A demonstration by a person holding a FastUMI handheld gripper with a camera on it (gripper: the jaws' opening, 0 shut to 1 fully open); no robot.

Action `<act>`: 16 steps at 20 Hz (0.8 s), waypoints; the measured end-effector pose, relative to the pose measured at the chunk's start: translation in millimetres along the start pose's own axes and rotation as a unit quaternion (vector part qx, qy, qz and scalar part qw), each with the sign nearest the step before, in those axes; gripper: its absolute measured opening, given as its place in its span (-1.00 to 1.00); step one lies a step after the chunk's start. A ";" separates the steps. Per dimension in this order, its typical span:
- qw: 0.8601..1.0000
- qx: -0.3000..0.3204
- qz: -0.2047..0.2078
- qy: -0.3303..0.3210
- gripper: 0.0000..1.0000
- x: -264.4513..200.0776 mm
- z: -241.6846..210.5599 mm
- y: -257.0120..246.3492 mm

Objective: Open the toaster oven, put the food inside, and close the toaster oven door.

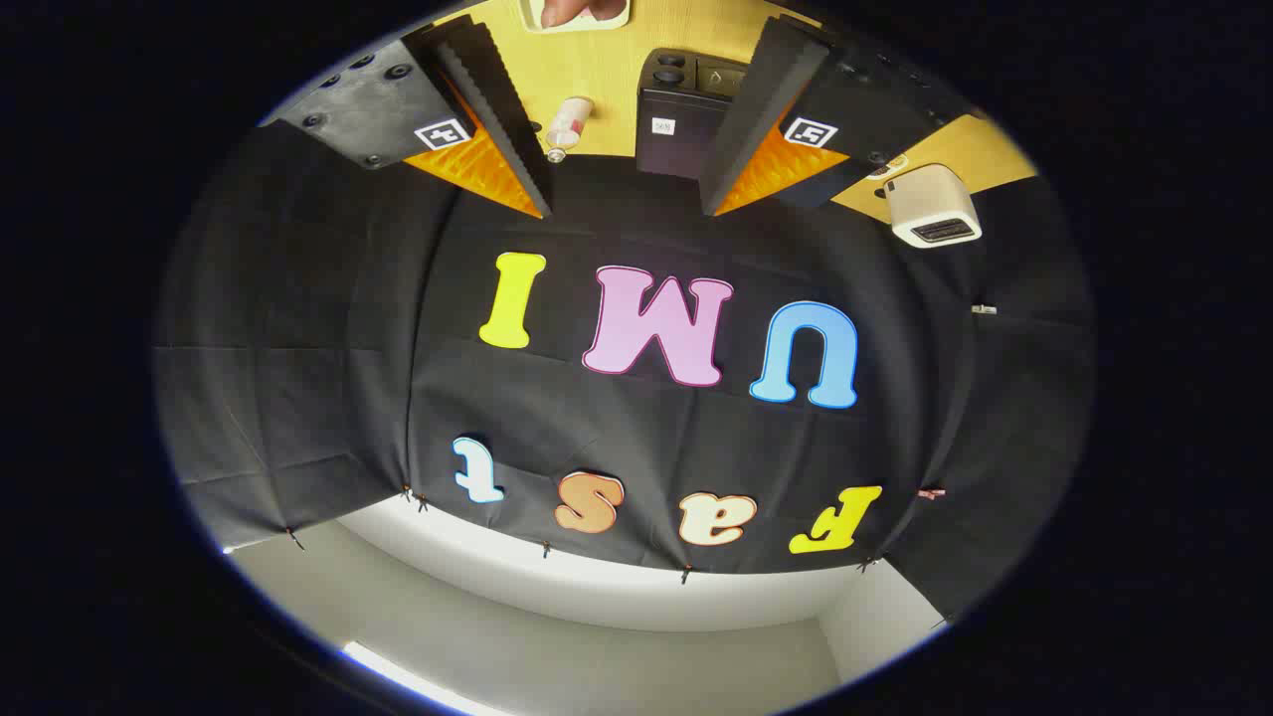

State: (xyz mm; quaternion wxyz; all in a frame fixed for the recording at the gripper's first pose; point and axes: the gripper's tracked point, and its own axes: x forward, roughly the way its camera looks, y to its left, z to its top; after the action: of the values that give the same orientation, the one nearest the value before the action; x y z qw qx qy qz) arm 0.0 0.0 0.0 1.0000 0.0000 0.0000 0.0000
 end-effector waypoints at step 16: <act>1.000 0.014 0.011 0.007 0.95 -13.5 -3.2 15.9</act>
State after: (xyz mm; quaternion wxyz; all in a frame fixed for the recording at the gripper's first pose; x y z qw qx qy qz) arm -13.5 15.9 -3.2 0.9998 0.0145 0.0068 0.0110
